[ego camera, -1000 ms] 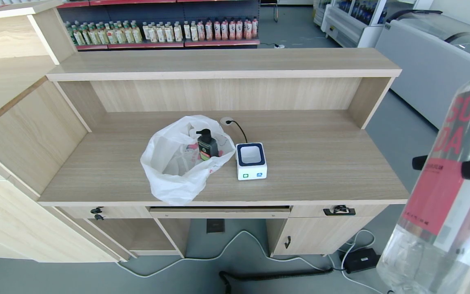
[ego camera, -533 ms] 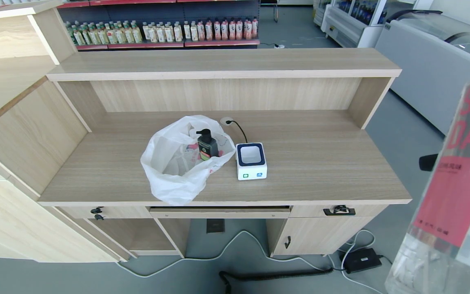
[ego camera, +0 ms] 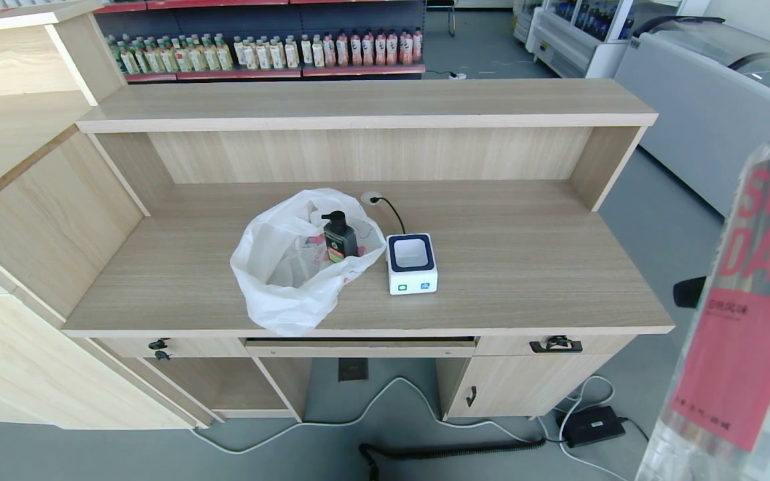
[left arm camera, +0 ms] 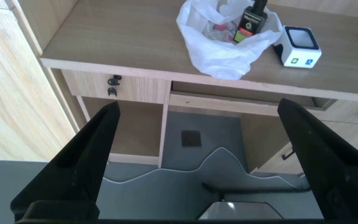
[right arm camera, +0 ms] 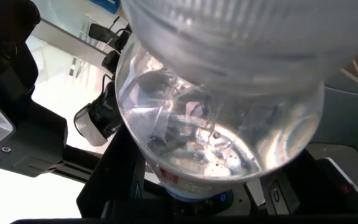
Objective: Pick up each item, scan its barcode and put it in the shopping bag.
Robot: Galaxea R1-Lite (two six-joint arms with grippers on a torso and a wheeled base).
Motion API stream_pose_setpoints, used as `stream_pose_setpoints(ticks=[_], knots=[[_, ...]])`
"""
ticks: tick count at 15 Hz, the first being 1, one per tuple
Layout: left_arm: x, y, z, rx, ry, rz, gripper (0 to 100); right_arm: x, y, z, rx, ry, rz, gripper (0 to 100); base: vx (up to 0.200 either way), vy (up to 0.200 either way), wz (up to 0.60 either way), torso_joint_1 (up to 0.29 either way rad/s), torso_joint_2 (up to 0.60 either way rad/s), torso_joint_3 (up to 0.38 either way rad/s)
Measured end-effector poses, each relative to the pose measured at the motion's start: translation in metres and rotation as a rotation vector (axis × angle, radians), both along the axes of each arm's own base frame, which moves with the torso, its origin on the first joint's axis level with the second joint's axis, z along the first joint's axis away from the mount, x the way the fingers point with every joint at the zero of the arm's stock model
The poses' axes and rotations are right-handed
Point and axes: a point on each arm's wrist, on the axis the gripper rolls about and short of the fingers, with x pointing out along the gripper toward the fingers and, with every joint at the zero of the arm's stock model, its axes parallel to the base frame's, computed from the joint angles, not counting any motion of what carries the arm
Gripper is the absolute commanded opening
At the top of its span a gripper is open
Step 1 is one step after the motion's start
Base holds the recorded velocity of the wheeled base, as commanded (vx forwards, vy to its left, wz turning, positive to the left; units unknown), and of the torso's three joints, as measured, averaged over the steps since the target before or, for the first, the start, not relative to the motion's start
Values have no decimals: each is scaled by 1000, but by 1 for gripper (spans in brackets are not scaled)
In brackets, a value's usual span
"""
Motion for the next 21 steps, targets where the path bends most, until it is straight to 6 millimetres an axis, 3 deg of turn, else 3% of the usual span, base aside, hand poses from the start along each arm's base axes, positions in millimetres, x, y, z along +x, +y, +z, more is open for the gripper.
stream_pose_setpoints(ticks=[12, 14, 17, 21], knots=[[0, 0, 0, 0, 0, 0, 100, -1, -1, -2, -3, 0, -4, 0, 0, 0, 0, 0, 0, 0], [0, 0, 0, 0, 0, 0, 100, 1, -3, -4, -25, -37, -66, 0, 0, 0, 0, 0, 0, 0], [0, 0, 0, 0, 0, 0, 100, 17, -15, -15, -172, -251, -323, 0, 0, 0, 0, 0, 0, 0], [0, 0, 0, 0, 0, 0, 100, 59, -60, -38, -471, -689, -652, 0, 0, 0, 0, 0, 0, 0]])
